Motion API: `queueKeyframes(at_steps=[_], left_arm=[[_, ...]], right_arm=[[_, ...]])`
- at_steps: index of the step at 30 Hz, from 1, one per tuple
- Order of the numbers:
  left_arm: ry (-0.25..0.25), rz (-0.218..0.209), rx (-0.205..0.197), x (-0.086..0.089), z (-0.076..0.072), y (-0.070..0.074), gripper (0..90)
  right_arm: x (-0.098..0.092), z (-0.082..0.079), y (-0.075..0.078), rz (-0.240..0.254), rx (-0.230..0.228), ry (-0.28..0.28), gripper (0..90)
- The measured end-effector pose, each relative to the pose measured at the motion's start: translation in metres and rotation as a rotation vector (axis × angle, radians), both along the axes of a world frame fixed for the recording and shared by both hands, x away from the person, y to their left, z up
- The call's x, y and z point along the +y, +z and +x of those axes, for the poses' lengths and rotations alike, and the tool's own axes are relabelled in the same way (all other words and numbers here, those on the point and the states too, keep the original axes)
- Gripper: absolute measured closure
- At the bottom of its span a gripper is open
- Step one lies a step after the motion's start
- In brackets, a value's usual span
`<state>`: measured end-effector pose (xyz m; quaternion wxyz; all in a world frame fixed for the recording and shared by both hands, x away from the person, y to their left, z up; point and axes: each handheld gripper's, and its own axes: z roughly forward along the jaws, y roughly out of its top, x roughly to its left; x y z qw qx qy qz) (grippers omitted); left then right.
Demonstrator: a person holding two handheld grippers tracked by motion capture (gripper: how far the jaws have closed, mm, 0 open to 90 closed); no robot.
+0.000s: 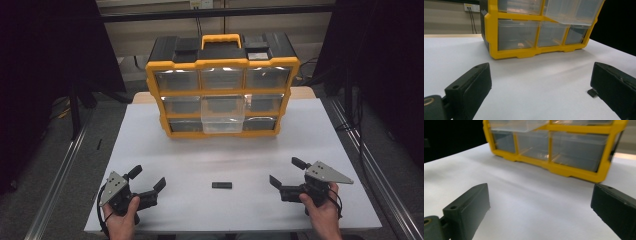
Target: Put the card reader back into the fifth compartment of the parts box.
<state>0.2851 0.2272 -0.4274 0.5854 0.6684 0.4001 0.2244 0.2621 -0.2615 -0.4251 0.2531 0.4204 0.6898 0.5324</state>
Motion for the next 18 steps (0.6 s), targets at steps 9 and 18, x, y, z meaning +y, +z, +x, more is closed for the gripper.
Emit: queueKeyframes(at_steps=[9,18], left_arm=[[-0.018,0.009,0.003,0.000,0.001,0.000,4.4],[-0.026,0.010,0.006,0.000,0.001,0.000,5.2]], right_arm=[[0.011,0.005,0.002,-0.021,0.042,0.100,2.3],[0.024,0.009,0.003,-0.033,0.070,0.182,2.3]])
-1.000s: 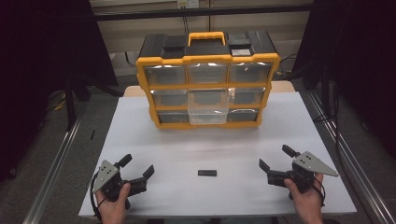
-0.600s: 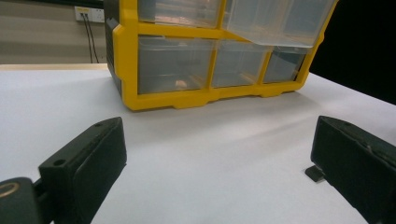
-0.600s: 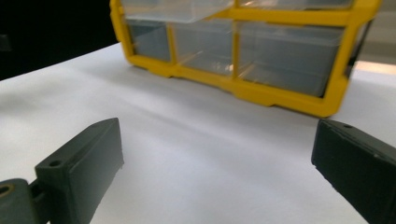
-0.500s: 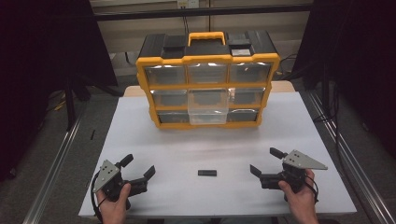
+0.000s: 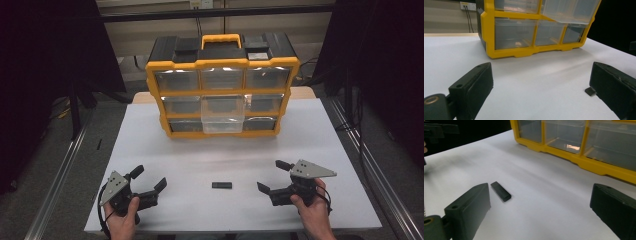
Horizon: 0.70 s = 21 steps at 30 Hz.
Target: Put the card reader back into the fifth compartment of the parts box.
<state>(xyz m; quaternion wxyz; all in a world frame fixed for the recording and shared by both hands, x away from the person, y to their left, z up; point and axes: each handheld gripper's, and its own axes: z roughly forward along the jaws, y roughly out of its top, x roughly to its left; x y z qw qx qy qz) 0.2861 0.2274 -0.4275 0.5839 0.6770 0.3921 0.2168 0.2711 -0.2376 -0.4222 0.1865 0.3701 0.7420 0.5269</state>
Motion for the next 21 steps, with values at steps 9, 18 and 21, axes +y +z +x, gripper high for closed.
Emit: queueKeyframes(at_steps=[9,18,21], left_arm=[[-0.005,-0.001,-0.003,0.000,0.000,0.000,5.0],[-0.013,0.001,-0.003,-0.001,0.000,0.000,4.9],[-0.015,0.005,-0.003,-0.001,0.001,0.000,4.9]], right_arm=[[0.014,0.008,0.002,0.008,0.054,0.091,3.4],[0.031,0.018,0.003,-0.047,0.107,0.160,2.4],[0.036,0.022,0.002,-0.066,0.131,0.197,2.0]])
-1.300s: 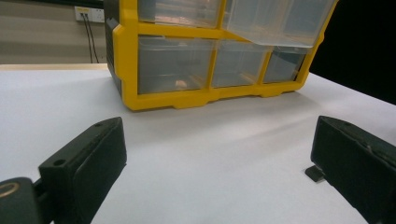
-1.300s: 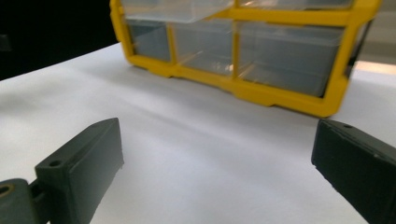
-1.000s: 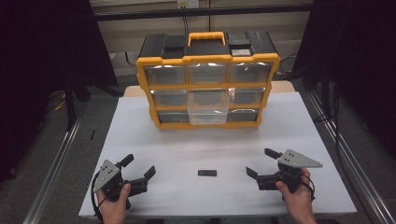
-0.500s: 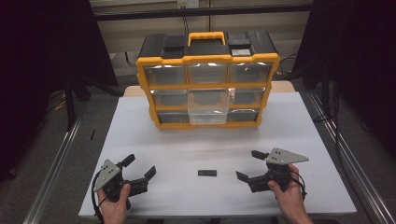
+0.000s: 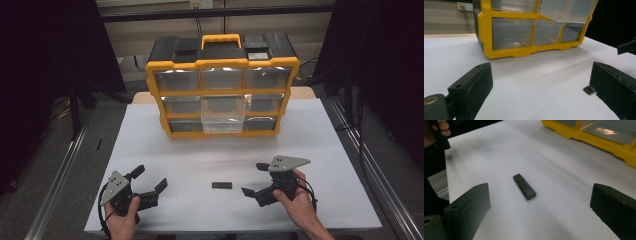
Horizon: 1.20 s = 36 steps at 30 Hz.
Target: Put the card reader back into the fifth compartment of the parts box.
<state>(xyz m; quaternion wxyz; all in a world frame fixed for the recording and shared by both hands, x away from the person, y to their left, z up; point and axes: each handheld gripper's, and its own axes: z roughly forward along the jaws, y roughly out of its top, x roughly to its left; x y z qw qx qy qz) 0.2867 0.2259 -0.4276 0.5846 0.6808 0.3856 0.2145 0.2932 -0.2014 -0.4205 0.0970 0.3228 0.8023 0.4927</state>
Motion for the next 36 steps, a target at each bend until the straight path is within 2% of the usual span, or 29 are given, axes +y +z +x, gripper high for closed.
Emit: queueKeyframes(at_steps=[3,5,14,20,24,28,36], left_arm=[[0.000,-0.011,0.001,-0.002,0.001,0.000,4.9],[-0.004,0.004,0.002,-0.001,0.001,0.000,4.9],[-0.009,0.005,0.001,0.000,0.002,0.000,4.7],[-0.013,0.015,0.002,0.000,0.002,-0.001,4.5],[-0.011,0.000,0.003,-0.001,0.002,-0.001,4.5],[-0.012,0.006,0.000,-0.001,0.002,-0.001,4.5],[-0.013,0.006,0.001,-0.001,0.002,-0.001,4.5]], right_arm=[[0.005,0.005,-0.001,-0.019,0.018,0.039,2.0],[0.008,0.008,-0.002,-0.027,0.032,0.059,2.0],[0.024,0.022,0.001,-0.069,0.066,0.138,4.1],[0.031,0.030,0.000,-0.098,0.084,0.158,6.5],[0.037,0.034,0.000,-0.117,0.102,0.188,8.1],[0.045,0.038,0.002,-0.130,0.121,0.211,8.5],[0.060,0.047,0.002,-0.200,0.158,0.271,12.9]])
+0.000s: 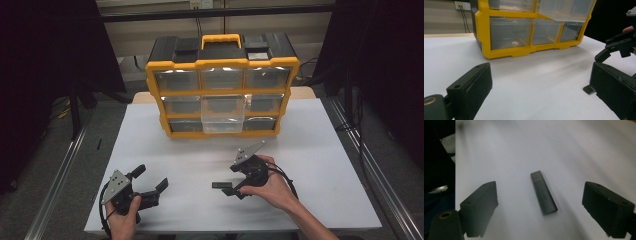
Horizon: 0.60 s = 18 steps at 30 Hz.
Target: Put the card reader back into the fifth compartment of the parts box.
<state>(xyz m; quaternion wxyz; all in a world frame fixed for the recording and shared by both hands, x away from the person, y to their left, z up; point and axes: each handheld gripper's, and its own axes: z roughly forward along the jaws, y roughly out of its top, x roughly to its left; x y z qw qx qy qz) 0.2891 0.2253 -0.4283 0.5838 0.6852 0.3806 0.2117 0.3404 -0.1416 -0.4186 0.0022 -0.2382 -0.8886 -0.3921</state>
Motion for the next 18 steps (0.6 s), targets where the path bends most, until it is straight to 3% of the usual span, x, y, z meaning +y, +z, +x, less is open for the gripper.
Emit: queueKeyframes(at_steps=[18], left_arm=[[-0.001,0.001,0.000,0.000,0.000,0.000,4.5]], right_arm=[[0.021,0.020,-0.002,-0.126,0.029,0.070,24.5]])
